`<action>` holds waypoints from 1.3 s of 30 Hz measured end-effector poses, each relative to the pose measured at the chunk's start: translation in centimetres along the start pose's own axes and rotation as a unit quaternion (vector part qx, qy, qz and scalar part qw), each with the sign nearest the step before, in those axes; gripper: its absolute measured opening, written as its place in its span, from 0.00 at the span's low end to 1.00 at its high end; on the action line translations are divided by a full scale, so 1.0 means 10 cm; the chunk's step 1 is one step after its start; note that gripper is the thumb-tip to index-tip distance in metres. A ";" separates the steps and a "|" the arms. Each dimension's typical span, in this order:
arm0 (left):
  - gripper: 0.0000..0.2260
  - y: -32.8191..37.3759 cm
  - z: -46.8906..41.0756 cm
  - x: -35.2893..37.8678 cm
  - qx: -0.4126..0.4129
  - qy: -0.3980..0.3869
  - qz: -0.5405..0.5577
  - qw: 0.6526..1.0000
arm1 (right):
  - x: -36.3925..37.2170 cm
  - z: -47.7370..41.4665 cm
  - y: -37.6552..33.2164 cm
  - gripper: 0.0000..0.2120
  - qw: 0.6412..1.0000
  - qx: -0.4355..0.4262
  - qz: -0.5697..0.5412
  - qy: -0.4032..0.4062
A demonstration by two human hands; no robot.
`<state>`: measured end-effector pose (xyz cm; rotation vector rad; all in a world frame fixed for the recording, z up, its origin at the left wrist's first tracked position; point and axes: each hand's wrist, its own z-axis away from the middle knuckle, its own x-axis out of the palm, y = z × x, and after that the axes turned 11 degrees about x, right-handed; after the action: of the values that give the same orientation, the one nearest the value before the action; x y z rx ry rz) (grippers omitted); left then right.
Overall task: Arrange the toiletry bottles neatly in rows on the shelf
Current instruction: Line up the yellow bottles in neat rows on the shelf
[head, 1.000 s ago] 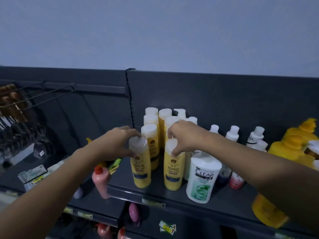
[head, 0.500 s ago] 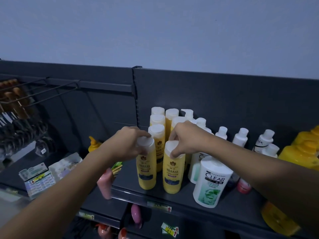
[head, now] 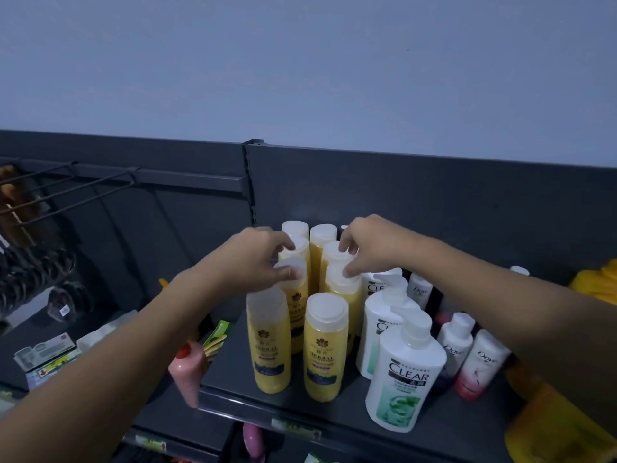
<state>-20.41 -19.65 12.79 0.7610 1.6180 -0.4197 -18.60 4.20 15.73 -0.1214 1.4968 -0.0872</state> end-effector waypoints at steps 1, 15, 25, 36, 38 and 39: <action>0.27 0.01 -0.12 0.01 0.001 -0.011 0.001 1.000 | 0.04 -0.04 0.01 0.28 1.000 -0.004 0.013 -0.020; 0.25 -0.20 -0.44 0.10 0.020 -0.144 -0.071 0.987 | 0.26 -0.33 0.01 0.21 0.998 -0.006 -0.052 -0.021; 0.25 -0.25 -0.45 0.11 0.029 -0.152 -0.040 0.987 | 0.29 -0.32 -0.10 0.22 0.998 -0.013 -0.050 -0.027; 0.20 -0.32 -0.73 -0.05 0.036 -0.062 -0.055 0.996 | -0.03 -0.60 0.06 0.21 0.996 -0.028 -0.055 0.061; 0.22 -0.36 -0.83 -0.01 0.026 -0.065 -0.083 0.994 | 0.01 -0.68 0.06 0.25 0.998 -0.041 -0.001 0.041; 0.23 -0.36 -0.88 0.02 0.022 -0.077 -0.090 0.993 | 0.04 -0.72 0.05 0.26 0.999 -0.043 0.022 0.021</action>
<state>-29.37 -16.43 13.77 0.6020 1.5407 -0.6300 -25.72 4.50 14.77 -0.1571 1.5456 0.0108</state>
